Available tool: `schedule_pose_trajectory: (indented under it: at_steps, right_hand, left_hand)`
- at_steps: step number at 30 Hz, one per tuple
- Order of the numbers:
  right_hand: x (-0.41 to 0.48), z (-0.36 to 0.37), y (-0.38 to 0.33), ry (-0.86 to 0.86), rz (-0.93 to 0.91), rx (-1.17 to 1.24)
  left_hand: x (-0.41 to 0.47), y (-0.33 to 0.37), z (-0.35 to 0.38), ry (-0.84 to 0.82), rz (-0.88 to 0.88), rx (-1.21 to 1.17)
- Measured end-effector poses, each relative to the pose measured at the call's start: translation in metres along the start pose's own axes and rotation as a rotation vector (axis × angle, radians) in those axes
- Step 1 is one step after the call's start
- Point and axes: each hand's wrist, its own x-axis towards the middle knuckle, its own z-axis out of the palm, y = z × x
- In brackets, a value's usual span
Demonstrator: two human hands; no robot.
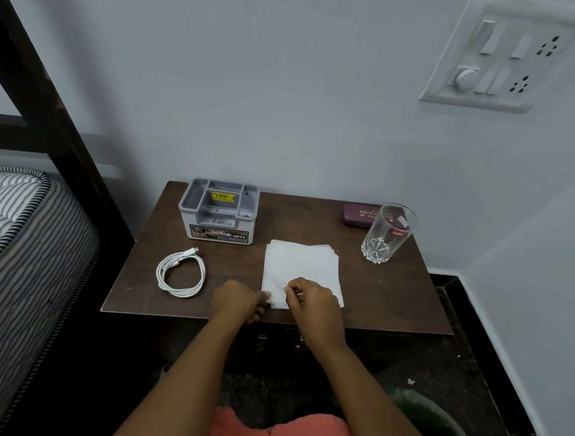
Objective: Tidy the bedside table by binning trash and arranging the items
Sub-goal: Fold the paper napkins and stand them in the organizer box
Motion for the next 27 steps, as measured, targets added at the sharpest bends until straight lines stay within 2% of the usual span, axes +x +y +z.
schedule_pose_trajectory:
  at_steps: [7, 12, 20, 24, 27]
  right_hand:
    - [0.0, 0.001, 0.0, 0.019, -0.018, -0.009]
    - [-0.002, -0.001, -0.001, 0.025, -0.028, 0.046]
    - [-0.002, -0.003, -0.004, -0.074, -0.085, 0.021]
    - [0.006, -0.002, -0.003, 0.024, -0.083, -0.014]
    - [0.01, -0.01, -0.006, 0.163, -0.115, -0.036]
  left_hand:
    - [0.0, 0.0, 0.002, -0.038, -0.02, -0.12]
    - [-0.004, 0.002, 0.002, -0.059, 0.029, -0.204]
    - [-0.011, 0.009, 0.004, -0.094, 0.083, -0.263]
    - [-0.013, 0.014, 0.007, -0.149, 0.061, -0.356]
    - [-0.015, 0.017, 0.011, -0.21, -0.081, -0.663]
